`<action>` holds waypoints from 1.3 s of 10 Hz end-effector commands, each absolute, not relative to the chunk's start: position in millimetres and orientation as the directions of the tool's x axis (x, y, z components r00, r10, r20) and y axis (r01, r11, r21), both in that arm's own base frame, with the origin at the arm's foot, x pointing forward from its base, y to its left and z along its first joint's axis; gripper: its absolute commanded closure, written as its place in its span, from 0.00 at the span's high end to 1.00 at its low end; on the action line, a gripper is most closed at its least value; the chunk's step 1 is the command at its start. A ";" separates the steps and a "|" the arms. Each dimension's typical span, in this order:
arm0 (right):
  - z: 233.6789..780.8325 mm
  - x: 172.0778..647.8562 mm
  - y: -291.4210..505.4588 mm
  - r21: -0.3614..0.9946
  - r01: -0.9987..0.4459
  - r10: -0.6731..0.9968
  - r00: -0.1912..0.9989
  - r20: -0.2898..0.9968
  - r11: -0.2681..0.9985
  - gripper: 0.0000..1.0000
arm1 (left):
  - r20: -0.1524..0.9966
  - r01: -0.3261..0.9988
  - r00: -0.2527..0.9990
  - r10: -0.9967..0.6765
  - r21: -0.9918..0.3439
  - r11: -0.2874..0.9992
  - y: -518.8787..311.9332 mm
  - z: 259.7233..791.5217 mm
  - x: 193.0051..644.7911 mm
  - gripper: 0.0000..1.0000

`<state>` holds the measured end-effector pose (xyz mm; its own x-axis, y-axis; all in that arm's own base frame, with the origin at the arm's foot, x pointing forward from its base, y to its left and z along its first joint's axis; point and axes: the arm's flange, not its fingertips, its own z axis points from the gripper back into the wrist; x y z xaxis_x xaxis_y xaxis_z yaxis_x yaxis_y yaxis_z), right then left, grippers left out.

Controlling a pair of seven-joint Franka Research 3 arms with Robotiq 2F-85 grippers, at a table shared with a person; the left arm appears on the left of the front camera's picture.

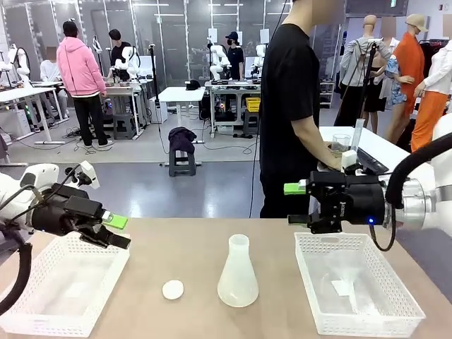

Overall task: Prepare the solutions needed for the experiment.
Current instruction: Pick up the Plastic Funnel and insert it into the Big flask.

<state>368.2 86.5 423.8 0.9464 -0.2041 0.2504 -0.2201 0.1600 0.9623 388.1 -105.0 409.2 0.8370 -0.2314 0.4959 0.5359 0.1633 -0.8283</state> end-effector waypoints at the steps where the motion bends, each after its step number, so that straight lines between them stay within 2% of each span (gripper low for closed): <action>1: 420.0 361.9 78.0 0.974 -0.164 -0.256 0.946 0.200 0.155 1.00 | 0.564 0.584 0.806 -0.180 -0.807 0.085 -98.4 409.6 401.5 1.00; 4: 414.1 359.2 71.8 0.979 -0.157 -0.268 0.945 0.187 0.126 1.00 | 0.524 0.527 0.847 -0.087 -0.850 0.020 -101.6 405.2 404.0 1.00; 6: 411.5 358.4 71.9 0.978 -0.169 -0.253 0.947 0.196 0.124 1.00 | 0.489 0.491 0.871 -0.052 -0.871 0.017 -103.8 399.5 403.3 1.00; 7: 412.3 374.8 66.3 0.975 -0.170 -0.262 0.943 0.204 0.146 1.00 | 0.496 0.496 0.868 -0.022 -0.866 0.061 -106.3 399.7 404.5 1.00; 8: 412.3 374.8 66.3 0.975 -0.170 -0.262 0.943 0.204 0.146 1.00 | 0.505 0.508 0.860 -0.075 -0.860 0.039 -99.3 400.4 403.3 1.00; 13: 412.3 374.8 66.3 0.975 -0.170 -0.262 0.943 0.204 0.146 1.00 | 0.505 0.508 0.860 -0.075 -0.860 0.039 -99.3 400.4 403.3 1.00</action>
